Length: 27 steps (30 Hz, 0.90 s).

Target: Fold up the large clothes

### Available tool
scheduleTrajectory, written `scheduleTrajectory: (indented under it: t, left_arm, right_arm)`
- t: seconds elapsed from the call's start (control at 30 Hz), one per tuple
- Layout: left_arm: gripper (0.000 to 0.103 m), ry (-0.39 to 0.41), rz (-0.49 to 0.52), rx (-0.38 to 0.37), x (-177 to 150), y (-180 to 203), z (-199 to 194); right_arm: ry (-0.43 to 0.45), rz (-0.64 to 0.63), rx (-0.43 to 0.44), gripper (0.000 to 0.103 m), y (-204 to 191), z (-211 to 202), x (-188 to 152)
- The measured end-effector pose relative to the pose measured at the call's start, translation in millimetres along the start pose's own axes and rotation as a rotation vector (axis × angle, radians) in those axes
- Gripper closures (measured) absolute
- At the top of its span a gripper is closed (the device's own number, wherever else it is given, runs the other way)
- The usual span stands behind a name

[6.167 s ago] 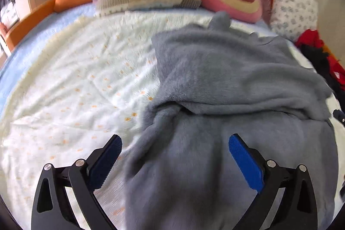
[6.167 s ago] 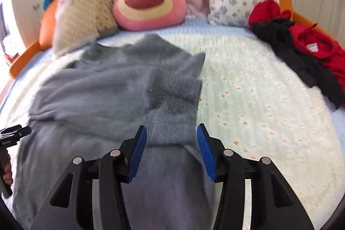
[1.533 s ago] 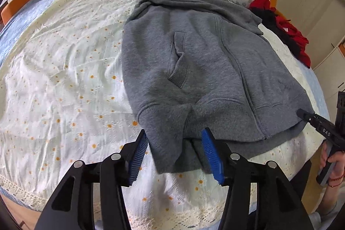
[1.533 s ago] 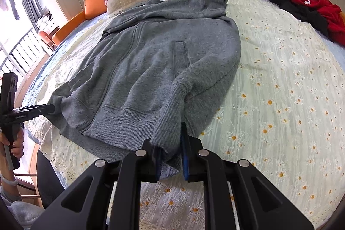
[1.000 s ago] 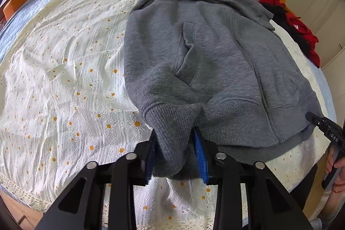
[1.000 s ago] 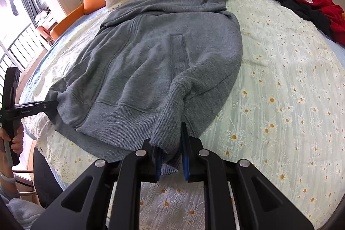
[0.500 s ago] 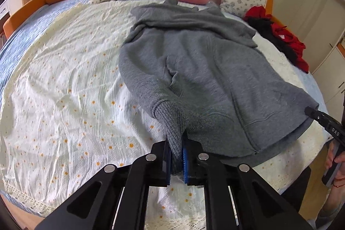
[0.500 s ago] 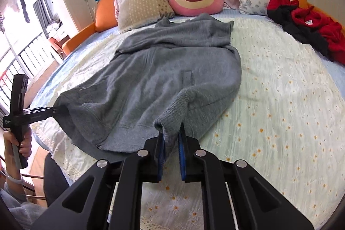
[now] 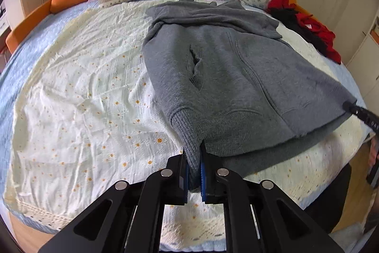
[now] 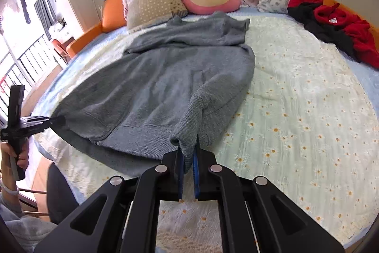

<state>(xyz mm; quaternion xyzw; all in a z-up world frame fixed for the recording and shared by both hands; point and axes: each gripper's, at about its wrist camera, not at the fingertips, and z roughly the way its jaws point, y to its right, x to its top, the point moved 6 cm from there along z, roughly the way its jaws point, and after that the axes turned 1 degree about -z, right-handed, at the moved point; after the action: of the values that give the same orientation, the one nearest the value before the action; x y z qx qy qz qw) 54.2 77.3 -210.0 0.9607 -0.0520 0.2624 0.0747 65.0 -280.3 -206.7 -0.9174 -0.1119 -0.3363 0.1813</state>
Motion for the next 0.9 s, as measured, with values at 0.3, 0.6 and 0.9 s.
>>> scheduleTrajectory:
  t: [0.3, 0.6, 0.9]
  left_arm:
    - [0.092, 0.049, 0.142, 0.005, -10.4, 20.2, -68.4]
    - [0.094, -0.037, 0.114, 0.000, -30.8, 10.2, -52.9]
    - [0.075, -0.107, 0.115, 0.023, -34.7, 13.8, -6.8]
  right_arm:
    - [-0.005, -0.073, -0.008, 0.097, -16.0, -49.8, -0.6]
    - [-0.014, -0.021, -0.016, 0.103, -5.2, -95.9, -19.1]
    - [-0.124, 0.080, -0.016, 0.098, 11.7, -25.5, -20.6]
